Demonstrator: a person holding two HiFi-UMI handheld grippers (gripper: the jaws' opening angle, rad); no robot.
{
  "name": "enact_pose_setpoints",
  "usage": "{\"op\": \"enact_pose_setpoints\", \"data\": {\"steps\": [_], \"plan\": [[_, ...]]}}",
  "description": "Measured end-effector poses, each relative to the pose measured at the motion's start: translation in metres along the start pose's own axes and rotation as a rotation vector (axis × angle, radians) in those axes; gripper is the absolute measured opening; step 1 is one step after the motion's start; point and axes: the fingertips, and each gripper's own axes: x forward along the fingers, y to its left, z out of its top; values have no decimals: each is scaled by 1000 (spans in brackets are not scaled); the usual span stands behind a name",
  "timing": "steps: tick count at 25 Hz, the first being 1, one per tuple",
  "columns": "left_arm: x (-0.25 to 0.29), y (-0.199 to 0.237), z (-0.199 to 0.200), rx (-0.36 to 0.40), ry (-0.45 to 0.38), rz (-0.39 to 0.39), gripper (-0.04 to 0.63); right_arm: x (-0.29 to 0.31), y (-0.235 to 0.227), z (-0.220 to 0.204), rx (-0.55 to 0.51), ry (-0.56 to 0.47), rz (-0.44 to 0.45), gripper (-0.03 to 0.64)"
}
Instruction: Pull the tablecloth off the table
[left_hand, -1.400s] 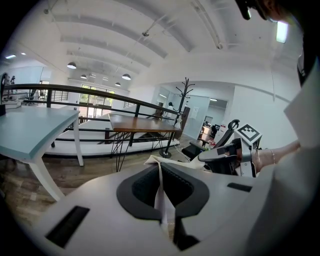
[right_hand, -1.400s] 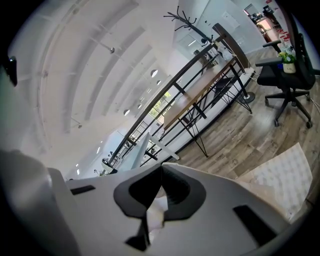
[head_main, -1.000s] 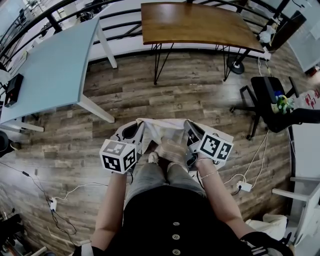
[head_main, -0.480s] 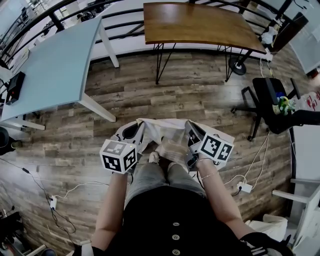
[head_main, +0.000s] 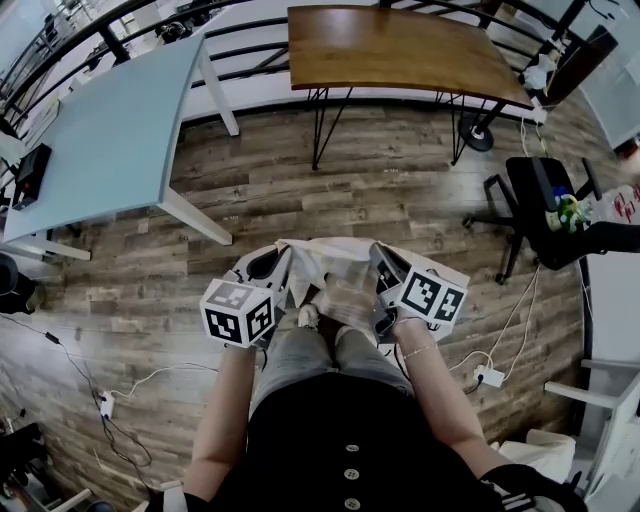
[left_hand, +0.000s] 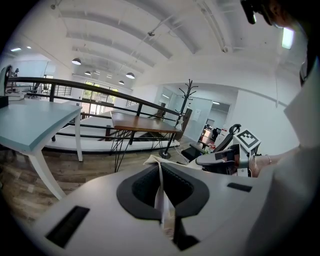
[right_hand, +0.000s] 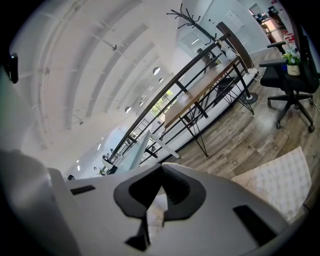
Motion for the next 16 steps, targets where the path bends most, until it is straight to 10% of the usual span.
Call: {"op": "enact_pose_setpoints", "data": {"steps": [16], "plan": [[6, -6, 1, 0, 3, -17, 17, 0, -5, -3, -28, 31, -5, 28]]}}
